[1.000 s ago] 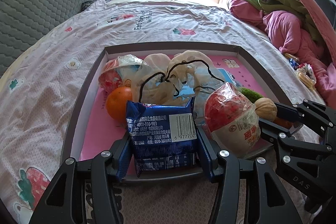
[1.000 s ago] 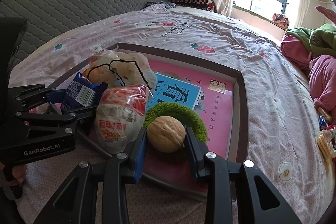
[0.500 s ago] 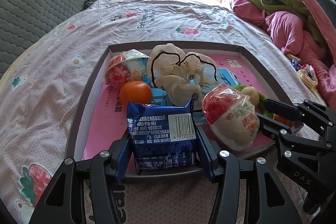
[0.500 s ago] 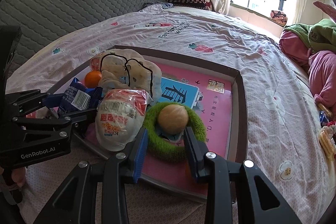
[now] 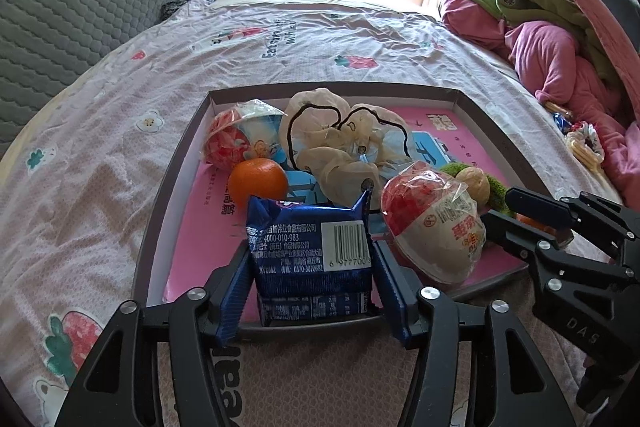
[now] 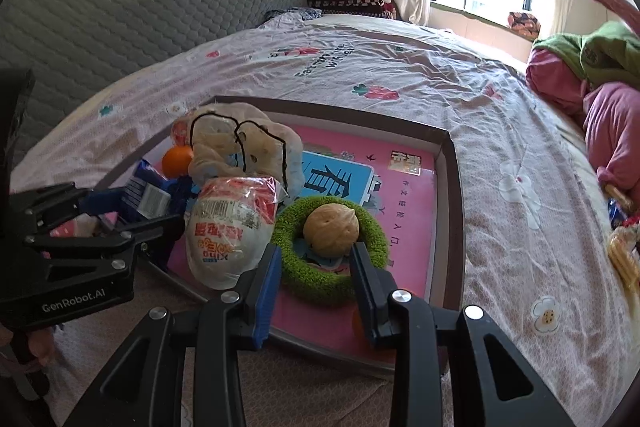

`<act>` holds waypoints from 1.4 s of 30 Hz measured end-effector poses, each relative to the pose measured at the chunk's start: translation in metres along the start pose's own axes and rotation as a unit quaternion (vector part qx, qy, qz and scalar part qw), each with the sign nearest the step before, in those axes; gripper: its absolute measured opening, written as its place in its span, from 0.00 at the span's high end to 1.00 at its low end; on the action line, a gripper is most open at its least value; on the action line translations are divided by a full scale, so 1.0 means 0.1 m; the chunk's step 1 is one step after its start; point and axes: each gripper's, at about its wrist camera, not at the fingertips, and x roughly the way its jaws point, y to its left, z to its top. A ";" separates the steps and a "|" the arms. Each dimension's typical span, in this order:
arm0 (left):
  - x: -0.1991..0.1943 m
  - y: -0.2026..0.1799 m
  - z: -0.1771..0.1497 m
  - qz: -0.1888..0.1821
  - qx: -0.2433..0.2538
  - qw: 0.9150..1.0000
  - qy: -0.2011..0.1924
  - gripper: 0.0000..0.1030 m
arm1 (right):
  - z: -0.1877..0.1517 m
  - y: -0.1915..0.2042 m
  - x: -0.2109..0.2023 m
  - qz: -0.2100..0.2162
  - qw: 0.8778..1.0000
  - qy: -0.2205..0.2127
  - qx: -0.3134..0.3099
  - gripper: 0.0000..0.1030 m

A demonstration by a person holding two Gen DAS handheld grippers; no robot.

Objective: Organize objects
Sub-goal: 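Lower the walnut into the green ring with the right tool while the left tool lowers the packet, then open both tools and withdraw them from the tray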

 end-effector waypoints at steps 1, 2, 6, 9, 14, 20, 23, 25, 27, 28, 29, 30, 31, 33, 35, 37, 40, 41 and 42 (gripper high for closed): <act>-0.02 0.00 0.01 0.000 0.000 1.000 -0.002 0.37 | 0.00 -0.02 -0.02 0.002 1.000 -0.002 0.006 0.66; -0.05 0.00 0.01 -0.001 0.000 1.000 -0.006 0.37 | 0.00 -0.04 -0.03 0.003 1.000 -0.004 0.011 0.66; -0.12 -0.01 0.04 0.002 0.002 1.000 -0.011 0.37 | 0.00 -0.07 -0.10 0.013 1.000 -0.012 0.026 0.66; -0.16 -0.02 0.05 0.005 0.003 1.000 -0.013 0.37 | 0.01 -0.05 -0.16 0.010 0.999 -0.022 0.023 0.66; -0.23 0.00 0.06 0.009 0.002 1.000 -0.018 0.37 | 0.03 -0.01 -0.28 0.007 0.999 -0.043 0.014 0.61; -0.33 0.02 0.09 0.013 -0.001 1.000 -0.028 0.32 | 0.05 0.04 -0.38 0.003 0.998 -0.063 0.005 0.57; -0.38 0.03 0.08 0.016 -0.004 0.999 -0.034 0.31 | 0.05 0.04 -0.42 0.003 0.998 -0.069 0.006 0.53; -0.41 0.04 0.08 0.019 -0.006 0.999 -0.035 0.31 | 0.05 0.03 -0.43 0.003 0.997 -0.071 0.006 0.52; -0.43 0.04 0.08 0.022 -0.006 0.999 -0.038 0.30 | 0.05 0.03 -0.45 0.001 0.997 -0.075 0.007 0.50; -0.45 0.04 0.07 0.024 -0.006 0.999 -0.039 0.29 | 0.05 0.03 -0.46 0.000 0.997 -0.077 0.008 0.49; -0.46 0.04 0.07 0.026 -0.005 0.999 -0.040 0.28 | 0.05 0.03 -0.47 0.000 0.997 -0.079 0.009 0.48; -0.47 0.04 0.07 0.027 -0.004 0.999 -0.041 0.28 | 0.05 0.03 -0.49 0.000 0.997 -0.081 0.010 0.48; -0.48 0.04 0.07 0.031 -0.002 0.999 -0.041 0.28 | 0.05 0.03 -0.50 0.000 0.996 -0.083 0.010 0.47; -0.50 0.04 0.07 0.035 -0.002 0.998 -0.044 0.28 | 0.05 0.03 -0.52 0.000 0.996 -0.088 0.010 0.46; -0.53 0.03 0.07 0.035 -0.002 0.998 -0.045 0.28 | 0.04 0.03 -0.56 -0.001 0.995 -0.096 0.010 0.45; -0.55 0.02 0.06 0.037 0.001 0.998 -0.047 0.27 | 0.04 0.04 -0.60 0.000 0.994 -0.106 0.009 0.42; -0.61 0.01 0.06 0.040 0.002 0.998 -0.055 0.27 | 0.04 0.07 -0.68 -0.002 0.992 -0.123 0.006 0.41; -0.63 0.01 0.06 0.039 0.001 0.998 -0.058 0.27 | 0.05 0.07 -0.70 -0.004 0.992 -0.129 0.006 0.41; -0.65 0.01 0.06 0.039 0.000 0.997 -0.061 0.27 | 0.05 0.08 -0.73 -0.005 0.991 -0.137 0.005 0.39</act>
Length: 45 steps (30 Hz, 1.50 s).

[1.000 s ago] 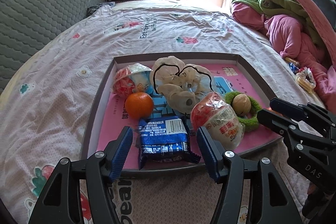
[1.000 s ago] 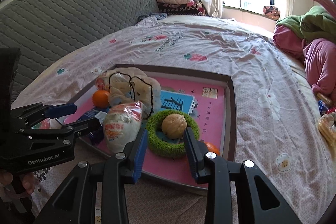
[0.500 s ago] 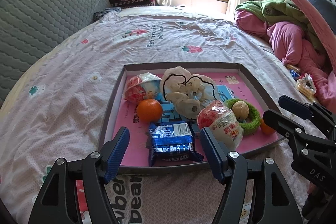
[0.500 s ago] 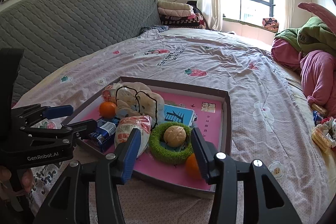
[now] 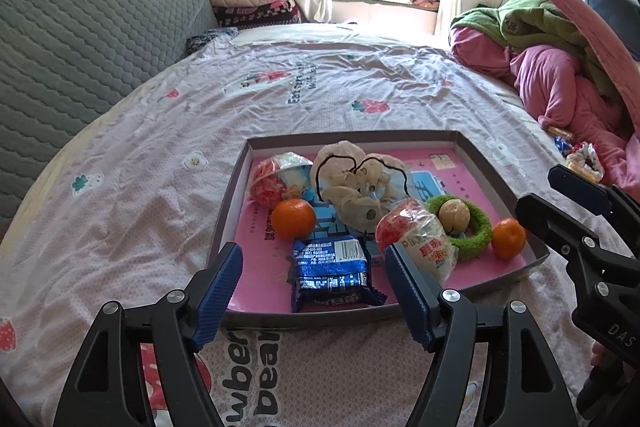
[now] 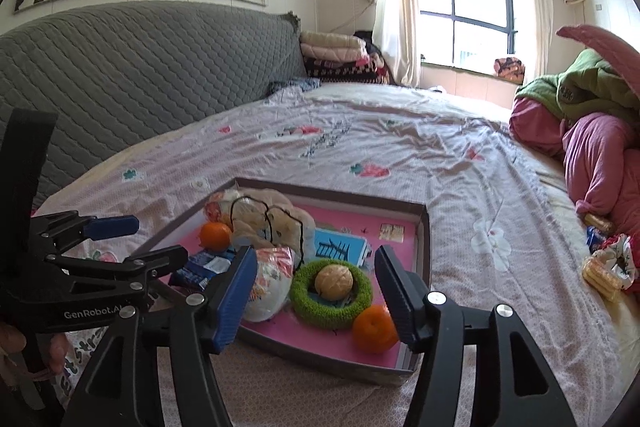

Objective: Organize objects
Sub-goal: 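Open both tools and withdraw them from the tray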

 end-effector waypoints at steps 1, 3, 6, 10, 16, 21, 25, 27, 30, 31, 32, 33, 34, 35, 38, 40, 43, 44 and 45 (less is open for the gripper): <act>-0.02 0.00 0.00 0.001 0.000 1.000 -0.003 0.27 | 0.01 0.01 -0.03 -0.002 1.000 -0.006 -0.001 0.38; -0.05 0.00 0.00 0.004 -0.002 1.000 -0.007 0.26 | 0.03 0.02 -0.08 -0.005 1.000 -0.018 -0.002 0.35; -0.08 0.00 -0.02 0.004 -0.005 1.000 -0.007 0.24 | 0.04 0.04 -0.10 -0.008 1.000 -0.023 -0.004 0.29; -0.10 0.00 -0.05 0.008 -0.004 1.000 -0.008 0.24 | 0.02 0.08 -0.12 -0.016 1.000 -0.025 -0.010 0.27; -0.15 -0.01 -0.07 0.010 -0.003 1.000 -0.016 0.23 | 0.03 0.15 -0.20 -0.032 0.998 -0.040 -0.023 0.27; -0.22 0.03 -0.08 0.009 -0.013 0.999 -0.029 0.23 | 0.00 0.18 -0.28 -0.047 0.997 -0.051 -0.022 0.26; -0.29 0.07 -0.10 0.011 -0.022 0.999 -0.038 0.23 | -0.03 0.22 -0.33 -0.054 0.997 -0.058 -0.019 0.21; -0.31 0.07 -0.11 0.012 -0.024 0.999 -0.041 0.23 | -0.04 0.26 -0.35 -0.059 0.996 -0.060 -0.024 0.21; -0.35 0.08 -0.14 0.011 -0.025 0.999 -0.043 0.23 | -0.08 0.31 -0.39 -0.064 0.995 -0.066 -0.024 0.21; -0.36 0.07 -0.15 0.010 -0.024 0.999 -0.043 0.23 | -0.09 0.32 -0.39 -0.064 0.995 -0.066 -0.023 0.21; -0.36 0.07 -0.17 0.011 -0.024 0.999 -0.043 0.23 | -0.10 0.33 -0.40 -0.064 0.996 -0.066 -0.022 0.21; -0.37 0.07 -0.17 0.012 -0.025 0.999 -0.042 0.22 | -0.12 0.34 -0.41 -0.066 0.995 -0.066 -0.021 0.21; -0.38 0.08 -0.19 0.012 -0.027 0.999 -0.040 0.22 | -0.13 0.34 -0.41 -0.069 0.995 -0.067 -0.020 0.21; -0.38 0.09 -0.20 0.011 -0.029 0.999 -0.039 0.22 | -0.14 0.34 -0.41 -0.072 0.995 -0.068 -0.019 0.21; -0.40 0.10 -0.23 0.015 -0.031 0.999 -0.039 0.22 | -0.17 0.32 -0.44 -0.082 0.994 -0.073 -0.011 0.21; -0.42 0.10 -0.26 0.018 -0.031 0.999 -0.039 0.22 | -0.20 0.30 -0.47 -0.087 0.993 -0.075 -0.003 0.21; -0.43 0.10 -0.31 0.031 -0.027 0.999 -0.036 0.22 | -0.22 0.26 -0.50 -0.097 0.992 -0.080 0.008 0.21; -0.43 0.10 -0.32 0.030 -0.027 0.999 -0.034 0.22 | -0.23 0.26 -0.52 -0.099 0.992 -0.081 0.011 0.21; -0.44 0.10 -0.34 0.030 -0.027 0.999 -0.035 0.22 | -0.24 0.25 -0.53 -0.099 0.992 -0.081 0.014 0.21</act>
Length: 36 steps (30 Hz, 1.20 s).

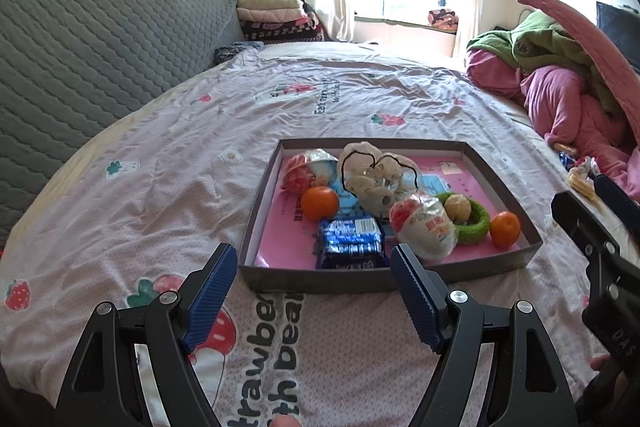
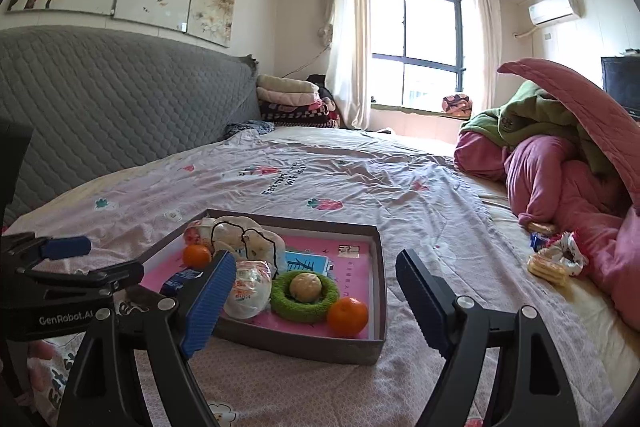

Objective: Organize objects

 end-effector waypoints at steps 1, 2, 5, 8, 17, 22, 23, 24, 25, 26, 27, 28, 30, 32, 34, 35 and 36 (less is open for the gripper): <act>-0.01 0.00 -0.01 0.001 0.002 1.000 -0.003 0.22 | -0.01 -0.01 -0.02 -0.003 1.000 -0.001 0.003 0.21; -0.01 -0.01 -0.03 0.003 0.004 1.000 -0.004 0.22 | -0.02 -0.01 -0.03 -0.005 1.000 -0.001 0.006 0.21; -0.02 -0.01 -0.08 0.004 0.007 1.000 -0.004 0.22 | -0.09 -0.04 -0.05 0.000 1.000 0.009 0.025 0.21; -0.02 -0.02 -0.13 -0.001 0.009 1.000 -0.004 0.22 | -0.15 -0.02 -0.04 0.007 0.999 0.024 0.029 0.21; -0.01 0.00 -0.28 -0.007 0.009 1.000 0.008 0.22 | -0.28 0.12 -0.03 0.004 0.999 0.044 0.015 0.21; -0.03 0.03 -0.32 -0.006 0.010 1.000 0.010 0.22 | -0.33 0.18 -0.06 0.009 0.999 0.045 0.009 0.21; -0.03 0.03 -0.33 -0.005 0.012 1.000 0.009 0.22 | -0.34 0.20 -0.06 0.013 0.999 0.049 0.008 0.21; -0.04 0.02 -0.34 -0.005 0.015 1.000 0.008 0.22 | -0.36 0.21 -0.06 0.013 0.998 0.053 0.007 0.21; -0.04 0.02 -0.35 -0.005 0.017 1.000 0.008 0.22 | -0.37 0.23 -0.06 0.012 0.998 0.055 0.006 0.21; -0.04 0.01 -0.36 -0.005 0.019 1.000 0.007 0.22 | -0.39 0.24 -0.06 0.012 0.998 0.057 0.006 0.21; -0.05 0.01 -0.37 -0.006 0.019 1.000 0.006 0.22 | -0.41 0.25 -0.06 0.013 0.998 0.058 0.006 0.21; -0.06 0.01 -0.38 -0.009 0.019 1.000 0.005 0.22 | -0.42 0.27 -0.07 0.012 0.998 0.059 0.006 0.21; -0.07 0.01 -0.40 -0.013 0.018 1.000 0.003 0.22 | -0.48 0.29 -0.09 0.004 0.998 0.065 0.008 0.21; -0.07 0.00 -0.43 -0.016 0.019 1.000 0.004 0.22 | -0.53 0.29 -0.10 0.006 0.997 0.073 0.017 0.21; -0.07 -0.01 -0.46 -0.018 0.021 1.000 0.003 0.22 | -0.57 0.30 -0.09 0.007 0.996 0.081 0.018 0.21; -0.06 0.00 -0.47 -0.018 0.020 1.000 0.004 0.22 | -0.58 0.30 -0.09 0.005 0.996 0.082 0.017 0.21; -0.05 0.01 -0.48 -0.018 0.016 1.000 0.007 0.22 | -0.60 0.31 -0.09 0.001 0.996 0.082 0.015 0.21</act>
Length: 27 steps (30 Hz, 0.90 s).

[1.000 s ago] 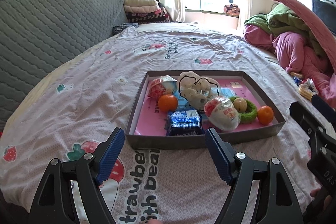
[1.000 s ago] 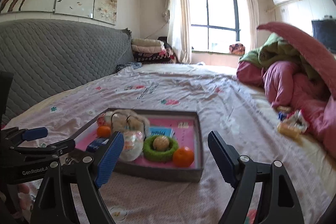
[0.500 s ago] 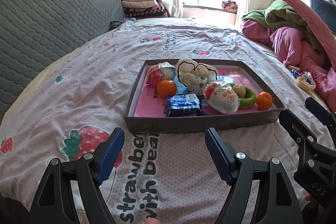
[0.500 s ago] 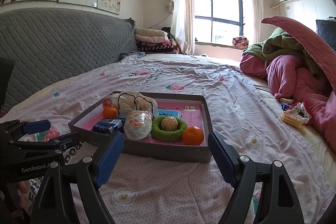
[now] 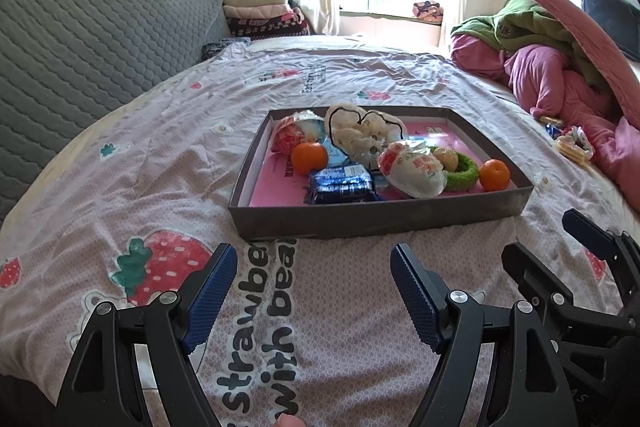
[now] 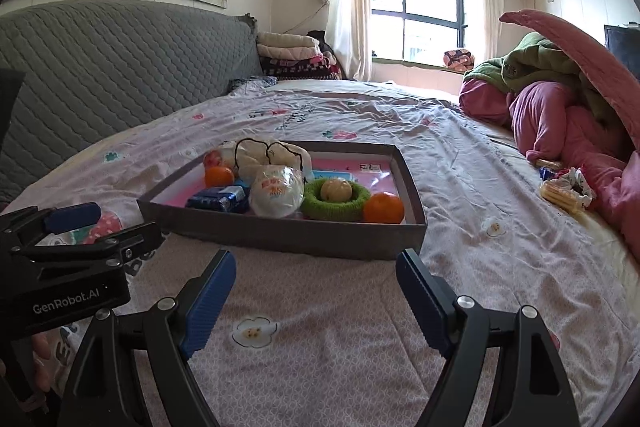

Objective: Organize objects

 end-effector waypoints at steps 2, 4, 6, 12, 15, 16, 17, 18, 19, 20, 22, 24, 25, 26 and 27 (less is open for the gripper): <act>0.02 0.03 -0.02 -0.005 -0.008 1.000 0.007 0.22 | -0.02 0.00 0.00 -0.006 1.000 0.002 0.000 0.21; 0.04 0.03 -0.04 -0.001 -0.009 1.000 0.009 0.22 | -0.04 0.00 0.02 -0.005 1.000 0.006 0.003 0.21; 0.05 0.04 -0.07 -0.003 -0.010 1.000 0.011 0.22 | -0.06 0.00 0.03 -0.008 1.000 0.011 0.004 0.21; 0.07 0.02 -0.14 -0.001 -0.004 1.000 0.015 0.22 | -0.10 -0.01 0.04 -0.008 1.000 0.013 0.005 0.21; 0.07 0.01 -0.16 -0.002 -0.002 1.000 0.016 0.22 | -0.10 0.00 0.05 -0.009 1.000 0.015 0.001 0.21; 0.06 0.01 -0.16 -0.003 -0.001 1.000 0.015 0.22 | -0.10 0.00 0.06 -0.009 1.000 0.015 0.000 0.21; 0.06 0.00 -0.15 -0.003 -0.001 1.000 0.014 0.22 | -0.11 0.01 0.06 -0.008 1.000 0.015 -0.001 0.21; 0.06 0.00 -0.15 -0.004 0.000 1.000 0.013 0.22 | -0.10 0.01 0.05 -0.008 1.000 0.014 -0.002 0.21; 0.06 0.00 -0.16 -0.004 0.001 1.000 0.014 0.22 | -0.10 0.01 0.05 -0.007 1.000 0.014 -0.002 0.21; 0.06 0.00 -0.16 -0.003 0.001 1.000 0.014 0.22 | -0.10 0.02 0.06 -0.007 1.000 0.014 -0.004 0.21; 0.07 0.00 -0.16 -0.005 0.000 1.000 0.016 0.22 | -0.10 0.02 0.06 -0.002 1.000 0.014 -0.003 0.21; 0.08 0.00 -0.16 -0.004 0.001 1.000 0.019 0.22 | -0.11 0.03 0.08 -0.004 1.000 0.017 -0.004 0.21; 0.09 -0.01 -0.17 -0.005 0.001 1.000 0.020 0.22 | -0.11 0.04 0.08 -0.005 1.000 0.017 -0.006 0.21; 0.09 0.00 -0.17 -0.005 0.001 1.000 0.020 0.22 | -0.11 0.04 0.08 -0.005 1.000 0.017 -0.007 0.21; 0.09 0.00 -0.17 -0.005 0.001 1.000 0.020 0.22 | -0.11 0.04 0.08 -0.005 1.000 0.016 -0.007 0.21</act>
